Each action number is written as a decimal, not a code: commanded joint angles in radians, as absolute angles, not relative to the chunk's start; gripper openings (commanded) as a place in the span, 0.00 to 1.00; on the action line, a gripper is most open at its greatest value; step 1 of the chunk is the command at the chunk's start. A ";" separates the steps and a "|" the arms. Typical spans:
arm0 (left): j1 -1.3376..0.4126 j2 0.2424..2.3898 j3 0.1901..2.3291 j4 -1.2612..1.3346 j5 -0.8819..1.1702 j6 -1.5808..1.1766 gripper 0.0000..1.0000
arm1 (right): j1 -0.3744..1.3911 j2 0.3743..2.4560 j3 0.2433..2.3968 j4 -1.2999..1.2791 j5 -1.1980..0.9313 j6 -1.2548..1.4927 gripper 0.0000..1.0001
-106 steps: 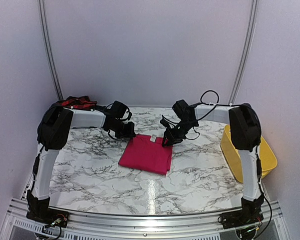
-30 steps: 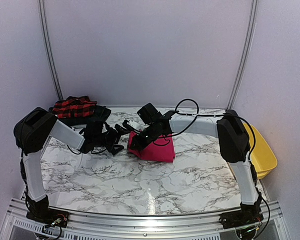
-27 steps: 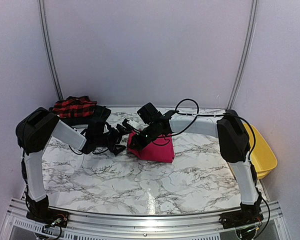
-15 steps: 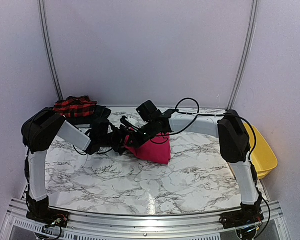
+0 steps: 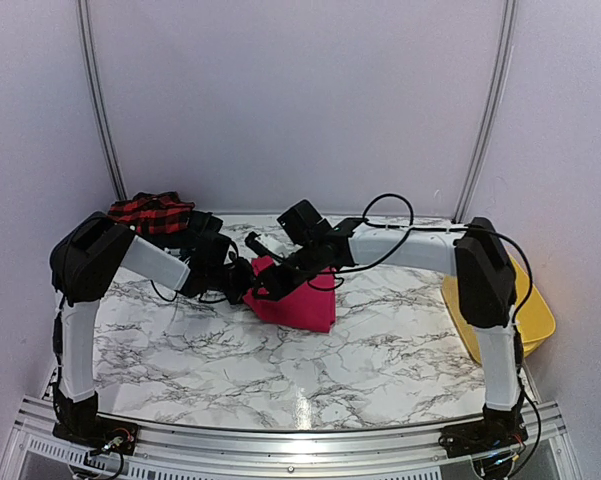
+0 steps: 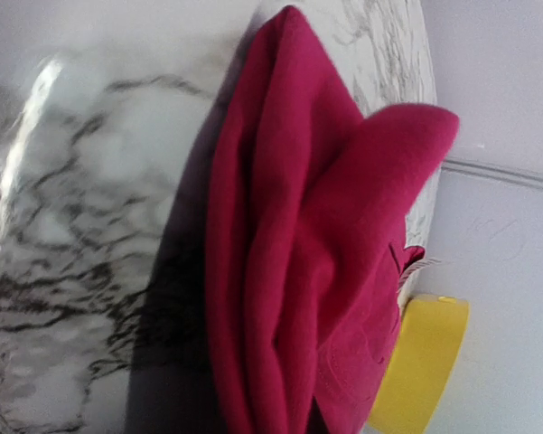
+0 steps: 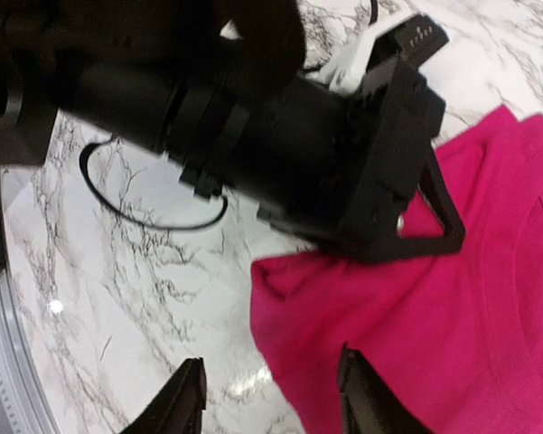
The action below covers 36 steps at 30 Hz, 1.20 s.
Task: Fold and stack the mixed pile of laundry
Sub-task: Pass from the right arm to the left, then place the square-folded T-shirt at the corner of the board.
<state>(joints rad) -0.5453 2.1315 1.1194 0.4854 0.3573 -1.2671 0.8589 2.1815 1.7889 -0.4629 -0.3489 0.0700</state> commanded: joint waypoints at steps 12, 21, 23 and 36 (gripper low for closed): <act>-0.404 2.372 2.053 -0.609 0.042 -0.332 0.00 | 0.660 1.704 1.384 -0.383 -0.273 0.132 0.82; -0.280 2.470 2.318 -0.642 0.023 -0.184 0.00 | 0.646 1.694 1.366 -0.436 -0.251 0.120 0.85; -0.262 2.465 2.352 -0.643 0.019 -0.172 0.00 | 0.647 1.703 1.372 -0.442 -0.254 0.117 0.85; -0.193 2.275 2.357 -0.712 0.021 -0.114 0.00 | 0.647 1.750 1.373 -0.390 -0.304 0.163 0.85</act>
<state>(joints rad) -0.2142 2.4035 2.3402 -0.6777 0.0319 -0.1471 0.6533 1.7321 1.3563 -0.4213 -0.2832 0.1352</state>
